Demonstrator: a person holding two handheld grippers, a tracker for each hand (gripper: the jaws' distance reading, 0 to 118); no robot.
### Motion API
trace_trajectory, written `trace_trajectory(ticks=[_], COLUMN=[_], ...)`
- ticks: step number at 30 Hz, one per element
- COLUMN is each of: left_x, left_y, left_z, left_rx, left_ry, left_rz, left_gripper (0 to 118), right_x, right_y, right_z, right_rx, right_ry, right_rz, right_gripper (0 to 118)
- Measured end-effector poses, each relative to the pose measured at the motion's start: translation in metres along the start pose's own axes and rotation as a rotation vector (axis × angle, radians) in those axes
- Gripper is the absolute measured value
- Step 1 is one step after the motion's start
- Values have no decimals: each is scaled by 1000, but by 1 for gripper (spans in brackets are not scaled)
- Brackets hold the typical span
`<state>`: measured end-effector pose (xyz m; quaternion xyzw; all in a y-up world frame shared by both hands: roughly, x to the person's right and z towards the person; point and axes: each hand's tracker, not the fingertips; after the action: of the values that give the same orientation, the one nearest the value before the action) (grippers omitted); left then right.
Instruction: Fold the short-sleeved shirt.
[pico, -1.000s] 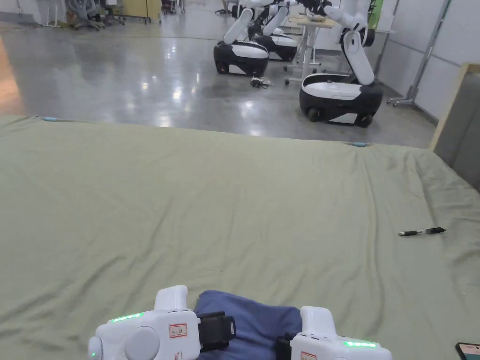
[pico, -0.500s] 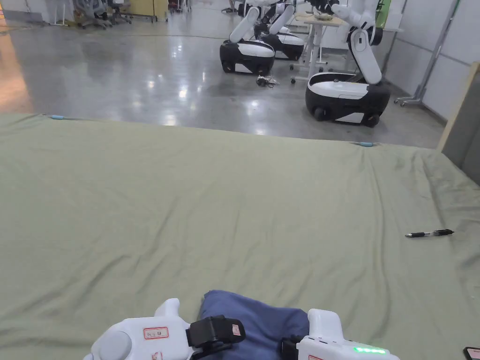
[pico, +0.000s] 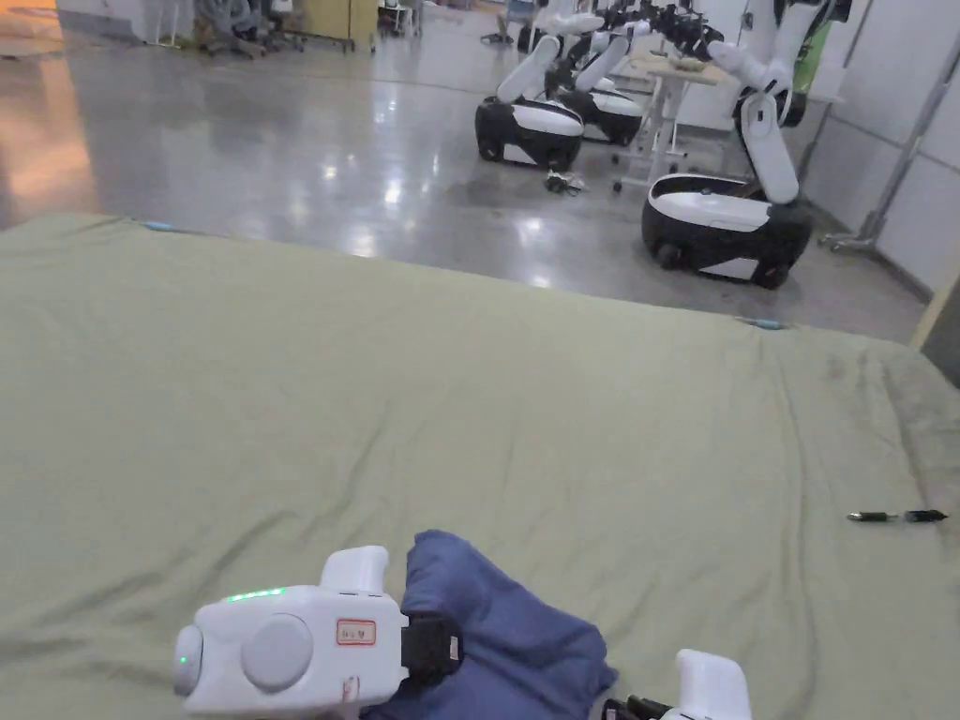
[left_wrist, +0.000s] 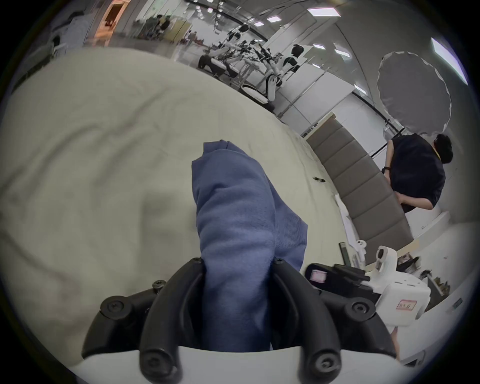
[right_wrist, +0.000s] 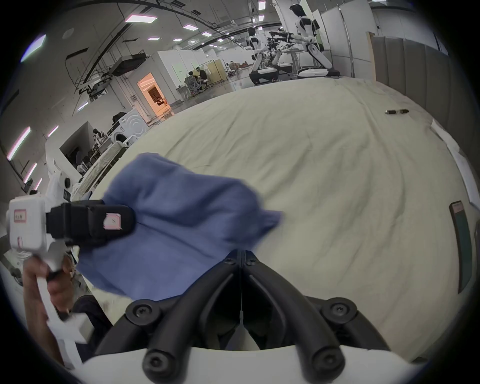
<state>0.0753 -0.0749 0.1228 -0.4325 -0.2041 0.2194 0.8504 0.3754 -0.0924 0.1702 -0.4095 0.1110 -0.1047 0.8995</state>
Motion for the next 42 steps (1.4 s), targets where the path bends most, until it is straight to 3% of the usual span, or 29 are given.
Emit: trace_trajectory(ticks=[2,5,9,15,18,21,23,25,26,29,31,35,36,38,42], left_x=[-31,-96,-193,-292,-330,-343,-343,-336,-330,-305,-263,-141,-110,-51,64], left_y=[10,21,42,81,94,96,96,100,102,105,104,95,91,83,59], left_z=[18,41,97,175,196,207,211,217,224,243,252,230,216,188,124], left_rx=[-2,-38,-20,11,-3,-9,-3,25,68,156,247,370,387,452,571], left_ry=[65,308,392,652,737,713,686,758,803,889,863,611,586,543,385], left_rz=[-26,-112,17,34,67,62,65,27,0,-28,-88,-250,-301,-382,-464], left_gripper=[30,30,29,29,29,29,41,67,74,75,74,72,66,10,8], right_x=[-7,-24,-54,-84,-92,-95,-95,-93,-92,-86,-81,-65,-60,-47,-29], right_y=[4,7,5,5,8,9,9,7,7,6,6,24,32,50,90], right_z=[1,-2,-15,-36,-41,-43,-42,-41,-38,-26,-17,23,34,58,106], right_rx=[7,11,-12,-37,-45,-48,-50,-55,-53,-37,-24,100,141,232,441], right_ry=[-7,-4,-10,1,5,7,13,18,17,24,26,12,9,-18,-91], right_rz=[12,26,99,127,133,134,135,138,140,139,143,130,126,127,165], right_gripper=[1,1,1,1,1,1,1,1,1,1,1,1,1,1,1])
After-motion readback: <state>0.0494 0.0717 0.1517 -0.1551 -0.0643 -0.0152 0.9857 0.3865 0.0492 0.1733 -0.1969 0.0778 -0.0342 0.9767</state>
